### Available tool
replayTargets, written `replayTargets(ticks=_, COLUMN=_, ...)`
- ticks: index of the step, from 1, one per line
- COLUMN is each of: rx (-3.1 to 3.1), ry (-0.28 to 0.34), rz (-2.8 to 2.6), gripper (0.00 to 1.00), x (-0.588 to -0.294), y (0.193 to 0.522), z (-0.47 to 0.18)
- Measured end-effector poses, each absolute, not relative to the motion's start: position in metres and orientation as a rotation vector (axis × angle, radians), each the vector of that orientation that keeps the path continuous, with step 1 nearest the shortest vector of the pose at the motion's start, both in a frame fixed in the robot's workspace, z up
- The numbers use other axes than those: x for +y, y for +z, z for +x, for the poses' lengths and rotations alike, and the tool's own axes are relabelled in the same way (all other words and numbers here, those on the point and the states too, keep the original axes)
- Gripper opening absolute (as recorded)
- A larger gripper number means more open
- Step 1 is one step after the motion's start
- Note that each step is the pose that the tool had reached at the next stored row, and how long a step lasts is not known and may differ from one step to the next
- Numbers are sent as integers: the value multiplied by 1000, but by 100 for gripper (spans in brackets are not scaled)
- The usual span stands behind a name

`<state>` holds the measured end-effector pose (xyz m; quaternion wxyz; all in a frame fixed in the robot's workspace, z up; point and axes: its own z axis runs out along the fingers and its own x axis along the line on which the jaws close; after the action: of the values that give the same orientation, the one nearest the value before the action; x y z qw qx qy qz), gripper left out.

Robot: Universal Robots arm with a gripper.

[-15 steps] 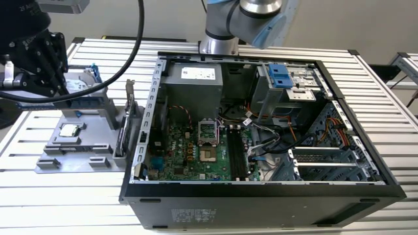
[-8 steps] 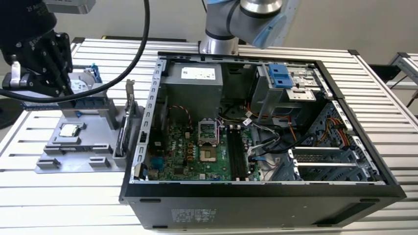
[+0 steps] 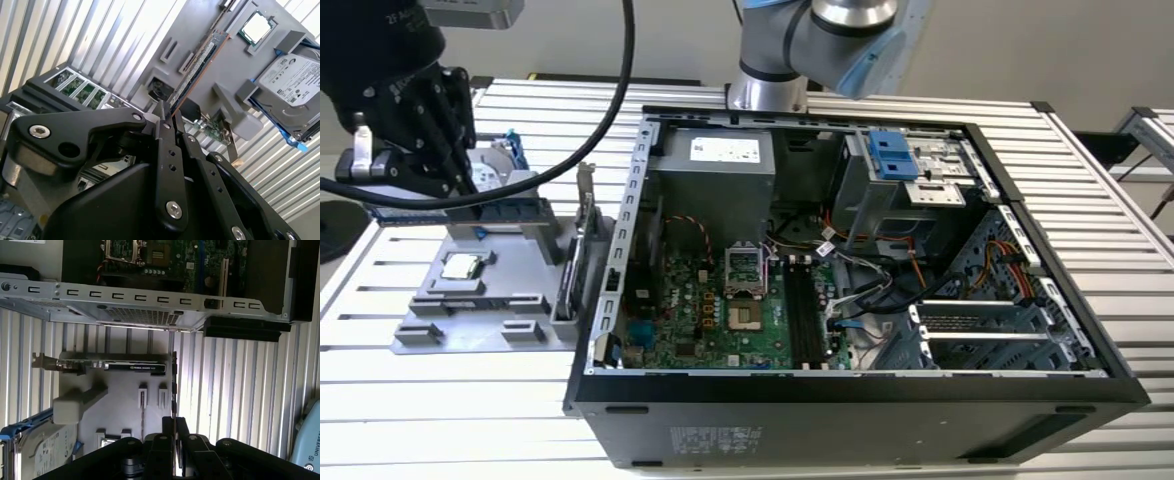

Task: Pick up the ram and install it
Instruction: 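Pick up the ram and move it above insertion slot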

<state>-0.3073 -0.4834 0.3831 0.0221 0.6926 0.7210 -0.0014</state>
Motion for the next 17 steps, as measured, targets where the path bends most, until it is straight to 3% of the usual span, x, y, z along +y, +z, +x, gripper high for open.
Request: replayTargets(ticks=17, rx=2234, ry=-5, rz=2146, gripper=0, x=-483, y=383, z=-293)
